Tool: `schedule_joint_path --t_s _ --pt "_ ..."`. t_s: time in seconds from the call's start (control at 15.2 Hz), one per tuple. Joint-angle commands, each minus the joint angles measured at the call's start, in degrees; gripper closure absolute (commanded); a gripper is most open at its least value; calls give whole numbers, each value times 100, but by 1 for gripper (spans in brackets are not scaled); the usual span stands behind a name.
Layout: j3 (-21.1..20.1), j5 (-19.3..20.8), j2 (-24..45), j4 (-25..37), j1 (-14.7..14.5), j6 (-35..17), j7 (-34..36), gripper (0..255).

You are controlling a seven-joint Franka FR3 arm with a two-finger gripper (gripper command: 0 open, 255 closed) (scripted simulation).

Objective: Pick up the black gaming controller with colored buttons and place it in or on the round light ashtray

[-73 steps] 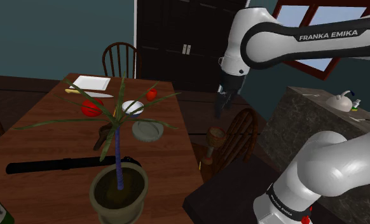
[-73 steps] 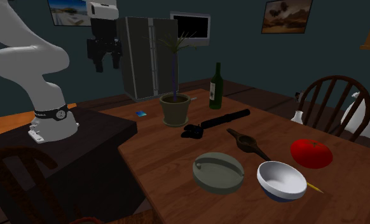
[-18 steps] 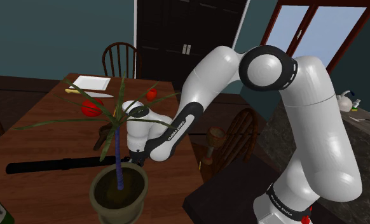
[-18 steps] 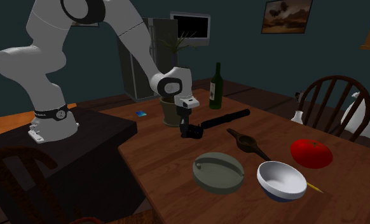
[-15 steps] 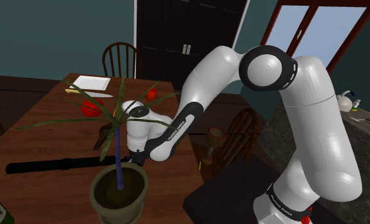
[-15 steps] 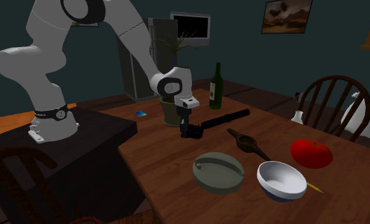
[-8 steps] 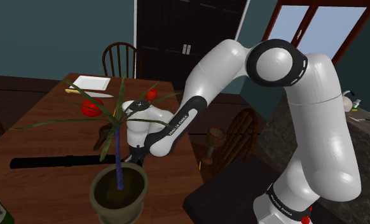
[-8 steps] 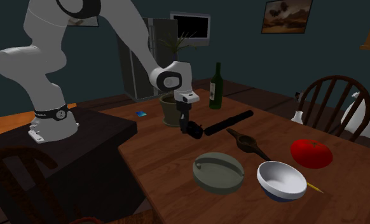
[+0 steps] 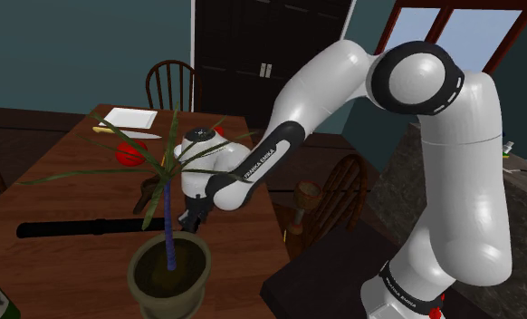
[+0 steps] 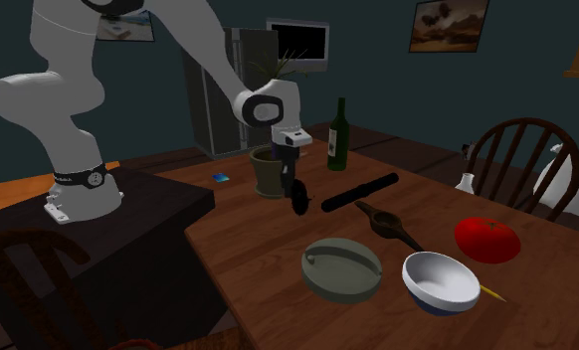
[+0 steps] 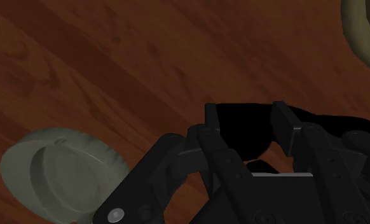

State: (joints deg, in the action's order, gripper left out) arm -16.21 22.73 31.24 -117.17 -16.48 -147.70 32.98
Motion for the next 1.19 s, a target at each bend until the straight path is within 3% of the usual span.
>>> schedule_joint_path --t_s 0.0,0.26,1.12 --pt "-57 -68 -101 20 25 121 -43 255" --pt "-166 -208 -349 -15 104 326 -151 255" --pt "67 -415 306 1129 1288 683 -1893 255"
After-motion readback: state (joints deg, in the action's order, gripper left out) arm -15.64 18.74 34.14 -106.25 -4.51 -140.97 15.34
